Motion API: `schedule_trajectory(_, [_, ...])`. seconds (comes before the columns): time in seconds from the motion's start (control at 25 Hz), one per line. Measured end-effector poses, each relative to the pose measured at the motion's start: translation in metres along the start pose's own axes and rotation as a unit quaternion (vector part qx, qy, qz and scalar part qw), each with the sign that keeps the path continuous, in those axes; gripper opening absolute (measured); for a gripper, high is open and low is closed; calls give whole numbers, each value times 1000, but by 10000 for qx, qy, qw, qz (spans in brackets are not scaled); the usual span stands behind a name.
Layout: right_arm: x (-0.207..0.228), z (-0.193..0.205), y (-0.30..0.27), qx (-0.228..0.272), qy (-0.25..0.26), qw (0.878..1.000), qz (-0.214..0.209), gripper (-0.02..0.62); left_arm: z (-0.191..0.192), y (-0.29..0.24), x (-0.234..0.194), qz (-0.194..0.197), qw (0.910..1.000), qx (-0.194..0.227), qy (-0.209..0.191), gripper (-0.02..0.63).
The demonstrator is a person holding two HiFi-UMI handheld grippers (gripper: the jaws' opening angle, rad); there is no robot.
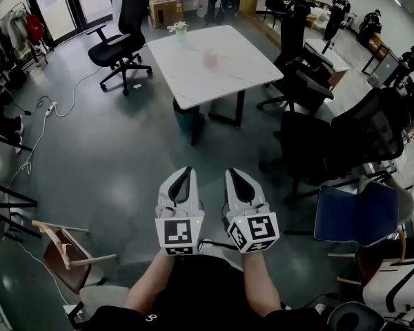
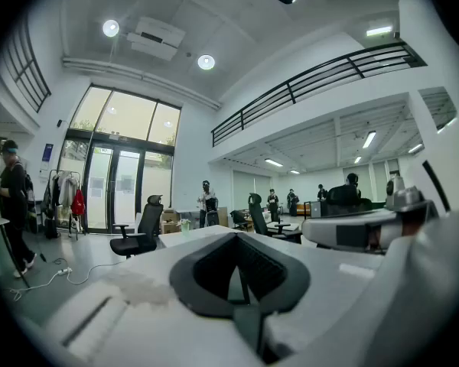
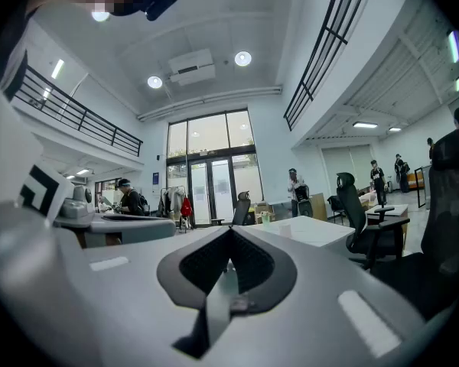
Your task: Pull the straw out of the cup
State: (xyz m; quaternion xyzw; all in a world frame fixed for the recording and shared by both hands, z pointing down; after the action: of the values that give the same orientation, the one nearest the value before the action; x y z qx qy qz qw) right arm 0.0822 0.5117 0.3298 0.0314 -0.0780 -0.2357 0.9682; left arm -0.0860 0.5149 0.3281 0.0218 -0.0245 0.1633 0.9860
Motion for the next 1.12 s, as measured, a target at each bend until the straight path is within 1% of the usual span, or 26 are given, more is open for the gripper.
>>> schedule_trajectory(0.24, [-5,7,-26,130,-186,9997,128,2,8,-11,-27,-51,9999,-68,73,2])
schedule_trajectory(0.36, [-5,10,-43,91,-126,9996,250,3,11,-21,-41,-45,9999,-84,116,2])
schedule_trajectory(0.68, [-14,5,-91,244,64,9982,535,3,12,-53,-91,26,9997,11,252,2])
schedule_trajectory(0.88, [-17,15,-111,183,117,9966,791,3,22,-67,-121,90,9994,-47,343,2])
schedule_trajectory(1.0, [-12,12,-126,175,169,9958,879,2,21,-78,-133,101,9992,-35,388,2])
schedule_trajectory(1.12, [-1,6,-138,260,246,9954,893,2,19,-94,-133,130,9991,25,391,2])
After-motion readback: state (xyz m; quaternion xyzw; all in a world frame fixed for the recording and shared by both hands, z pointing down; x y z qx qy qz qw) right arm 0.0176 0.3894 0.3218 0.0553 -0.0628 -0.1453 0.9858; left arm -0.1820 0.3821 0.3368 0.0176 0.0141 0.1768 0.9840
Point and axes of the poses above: the fingertips, and each gripper's own axes: y backward along the fingers, x to its right, z out of its underside, the point moved 9 cm from there along y, backward along the fingers, and after that the axes turned 8 degrees about x, right-handed, at the moved point
